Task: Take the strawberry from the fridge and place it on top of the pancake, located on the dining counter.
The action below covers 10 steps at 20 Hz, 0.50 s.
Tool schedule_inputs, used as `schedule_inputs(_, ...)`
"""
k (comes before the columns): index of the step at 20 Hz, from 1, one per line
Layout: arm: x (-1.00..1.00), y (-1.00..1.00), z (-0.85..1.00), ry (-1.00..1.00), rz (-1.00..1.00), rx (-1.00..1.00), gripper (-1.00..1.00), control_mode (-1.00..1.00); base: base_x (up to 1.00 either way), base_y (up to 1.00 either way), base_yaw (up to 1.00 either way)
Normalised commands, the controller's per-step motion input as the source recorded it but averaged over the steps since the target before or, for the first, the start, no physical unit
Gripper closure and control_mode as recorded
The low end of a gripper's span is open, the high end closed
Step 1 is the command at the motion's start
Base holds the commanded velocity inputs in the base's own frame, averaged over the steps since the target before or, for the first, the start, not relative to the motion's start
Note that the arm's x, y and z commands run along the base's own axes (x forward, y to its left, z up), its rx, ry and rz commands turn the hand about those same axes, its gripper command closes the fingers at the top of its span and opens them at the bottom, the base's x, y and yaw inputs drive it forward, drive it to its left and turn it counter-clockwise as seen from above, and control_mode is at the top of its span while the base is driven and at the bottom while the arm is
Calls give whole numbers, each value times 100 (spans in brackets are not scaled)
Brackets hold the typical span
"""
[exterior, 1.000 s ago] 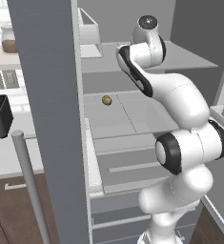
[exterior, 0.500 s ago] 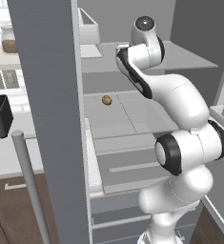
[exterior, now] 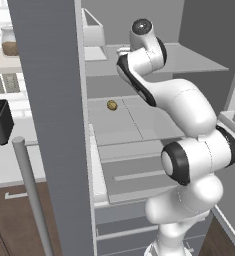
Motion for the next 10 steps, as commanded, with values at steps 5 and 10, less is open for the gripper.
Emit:
schedule_inputs(5, 1, -1, 0, 4, -3, 0, -100, -100, 0, 0, 0)
schedule_inputs(10, 9, 0, -12, 3, 0, 0, -100, -100, 0, 0, 0)
